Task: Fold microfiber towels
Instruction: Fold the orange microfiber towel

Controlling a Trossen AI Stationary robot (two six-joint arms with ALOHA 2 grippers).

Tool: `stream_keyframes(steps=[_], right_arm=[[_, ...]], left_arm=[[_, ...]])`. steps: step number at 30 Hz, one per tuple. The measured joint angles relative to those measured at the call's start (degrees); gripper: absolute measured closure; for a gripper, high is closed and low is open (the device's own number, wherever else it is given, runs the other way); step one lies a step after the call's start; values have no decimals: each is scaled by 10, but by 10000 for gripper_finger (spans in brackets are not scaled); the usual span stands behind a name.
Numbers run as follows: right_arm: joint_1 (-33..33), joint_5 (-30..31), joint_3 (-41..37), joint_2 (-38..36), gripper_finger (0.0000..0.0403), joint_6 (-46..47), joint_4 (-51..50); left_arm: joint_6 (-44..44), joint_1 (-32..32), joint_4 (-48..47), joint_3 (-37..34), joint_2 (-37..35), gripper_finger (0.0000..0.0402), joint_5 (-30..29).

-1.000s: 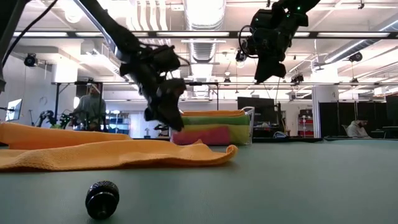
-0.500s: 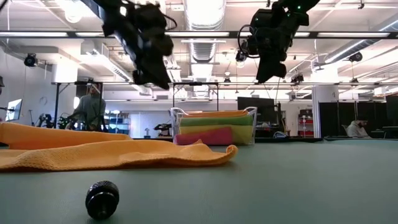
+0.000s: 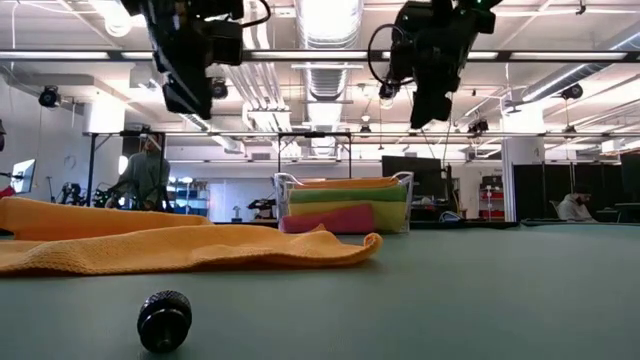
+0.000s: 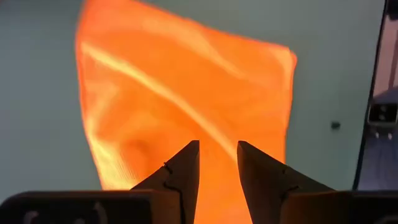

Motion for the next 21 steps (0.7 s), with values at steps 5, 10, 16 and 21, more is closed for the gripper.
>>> stream_keyframes(steps=[5,10,16,21], right_arm=[[47,-1,0,0,303,-6,0],[91,-1,-1,0,303,41,0],[154,-4,-9,1,303,68,0],[211,-3,-22,1,293,108,1]], left_arm=[[-22,-44,-70,0,-1,296,0],[-105,-101,-155,-7,-1,250,0],[-134,-219,-179,-33,-8,208,1],[-148,-345,-174,-50,-9,203,-20]])
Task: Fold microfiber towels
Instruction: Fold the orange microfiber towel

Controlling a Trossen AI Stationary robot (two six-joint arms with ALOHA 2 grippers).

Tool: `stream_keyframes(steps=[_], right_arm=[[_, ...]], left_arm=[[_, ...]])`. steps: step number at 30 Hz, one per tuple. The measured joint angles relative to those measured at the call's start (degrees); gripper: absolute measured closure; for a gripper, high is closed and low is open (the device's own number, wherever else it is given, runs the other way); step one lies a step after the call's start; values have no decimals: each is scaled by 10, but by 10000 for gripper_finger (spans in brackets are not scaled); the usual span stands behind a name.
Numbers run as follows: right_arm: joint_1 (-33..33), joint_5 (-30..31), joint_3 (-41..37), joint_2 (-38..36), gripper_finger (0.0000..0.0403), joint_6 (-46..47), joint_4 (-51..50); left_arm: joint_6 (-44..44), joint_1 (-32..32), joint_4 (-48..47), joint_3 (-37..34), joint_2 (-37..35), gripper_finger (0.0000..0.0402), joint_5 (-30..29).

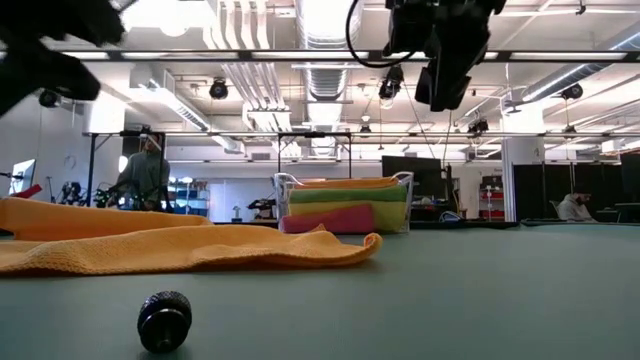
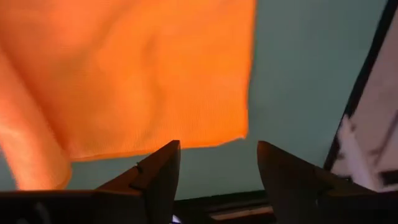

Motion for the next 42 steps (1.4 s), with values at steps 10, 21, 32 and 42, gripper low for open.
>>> stream_keyframes(steps=[10,21,32,42], right_arm=[[90,20,-45,4,221,100,76],[159,20,-92,10,220,110,266],[172,46,-113,13,218,130,321],[178,50,-113,73,218,67,367]], left_arm=[[-106,-209,102,-52,11,203,-100],[-116,-278,153,-70,81,203,-116],[-104,-279,171,-76,160,203,-132],[-104,-279,179,-76,186,284,-132]])
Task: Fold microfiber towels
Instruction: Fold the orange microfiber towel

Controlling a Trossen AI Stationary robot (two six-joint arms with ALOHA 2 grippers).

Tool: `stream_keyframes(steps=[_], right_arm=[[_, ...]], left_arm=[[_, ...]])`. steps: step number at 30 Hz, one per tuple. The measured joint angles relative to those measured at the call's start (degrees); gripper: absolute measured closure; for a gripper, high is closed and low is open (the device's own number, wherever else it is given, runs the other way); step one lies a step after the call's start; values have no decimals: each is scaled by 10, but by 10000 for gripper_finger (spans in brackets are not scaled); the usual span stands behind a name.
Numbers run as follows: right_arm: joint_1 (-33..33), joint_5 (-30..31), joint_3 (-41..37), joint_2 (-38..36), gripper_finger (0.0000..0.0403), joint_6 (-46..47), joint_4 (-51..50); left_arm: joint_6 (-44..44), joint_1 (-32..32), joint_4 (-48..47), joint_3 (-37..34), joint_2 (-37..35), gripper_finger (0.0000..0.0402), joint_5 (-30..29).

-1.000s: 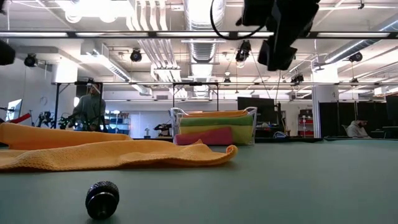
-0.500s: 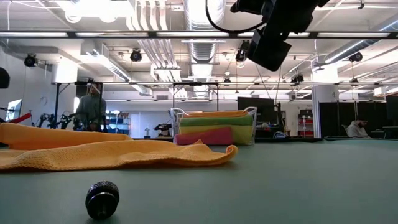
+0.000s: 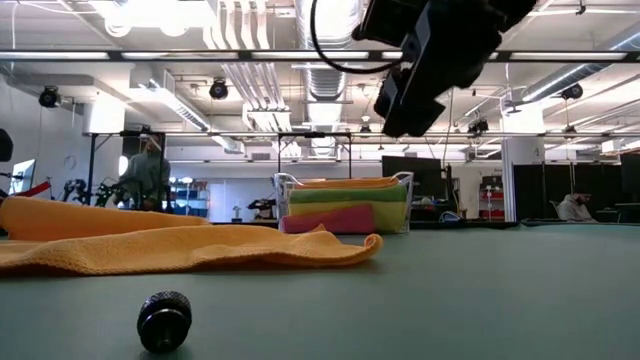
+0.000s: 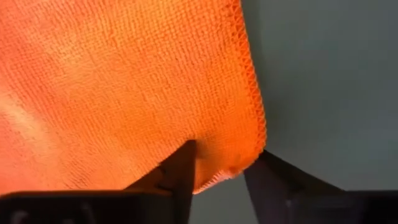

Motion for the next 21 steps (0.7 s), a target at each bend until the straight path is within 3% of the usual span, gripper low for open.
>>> stream_keyframes(steps=[8,13,21], right_arm=[[19,-1,19,53,218,-70,19],[26,-2,51,98,218,-133,19],[25,-1,95,176,218,-153,4]], left_arm=[[-1,0,2,0,-4,395,-13],[-1,0,3,0,-5,393,-14],[-3,0,2,1,-6,400,-14]])
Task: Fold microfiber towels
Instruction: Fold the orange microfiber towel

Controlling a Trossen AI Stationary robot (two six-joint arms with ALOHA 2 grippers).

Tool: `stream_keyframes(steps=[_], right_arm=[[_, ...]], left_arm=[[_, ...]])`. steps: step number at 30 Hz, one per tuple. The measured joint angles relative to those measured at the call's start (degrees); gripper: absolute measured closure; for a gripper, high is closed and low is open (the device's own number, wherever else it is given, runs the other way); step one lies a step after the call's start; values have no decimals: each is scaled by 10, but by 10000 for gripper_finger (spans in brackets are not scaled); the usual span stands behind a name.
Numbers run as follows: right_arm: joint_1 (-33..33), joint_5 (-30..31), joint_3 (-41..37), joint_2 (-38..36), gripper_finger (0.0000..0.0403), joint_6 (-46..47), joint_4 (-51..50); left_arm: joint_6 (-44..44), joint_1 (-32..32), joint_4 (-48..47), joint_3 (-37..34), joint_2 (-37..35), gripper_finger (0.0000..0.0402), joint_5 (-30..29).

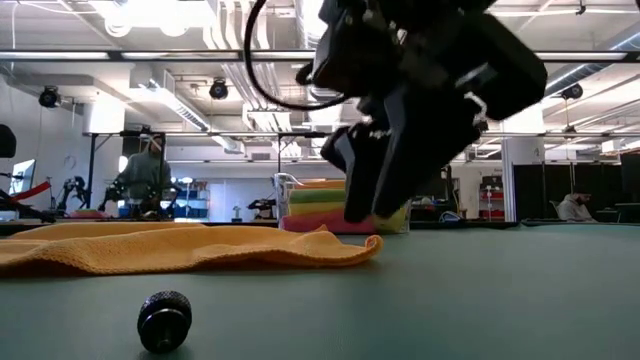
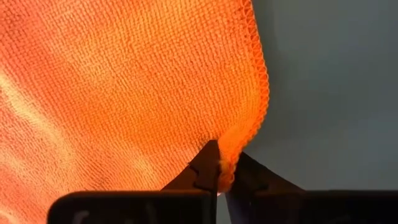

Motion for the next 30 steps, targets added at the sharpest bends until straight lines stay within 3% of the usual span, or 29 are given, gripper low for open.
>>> stream_keyframes(steps=[10,22,30], right_arm=[[0,2,27,54,241,9,-28],[0,40,44,75,327,13,-45],[0,45,66,77,378,80,-72]], left_arm=[[-14,0,3,0,0,401,1],[-15,0,46,0,0,401,1],[-36,4,47,1,-1,402,2]])
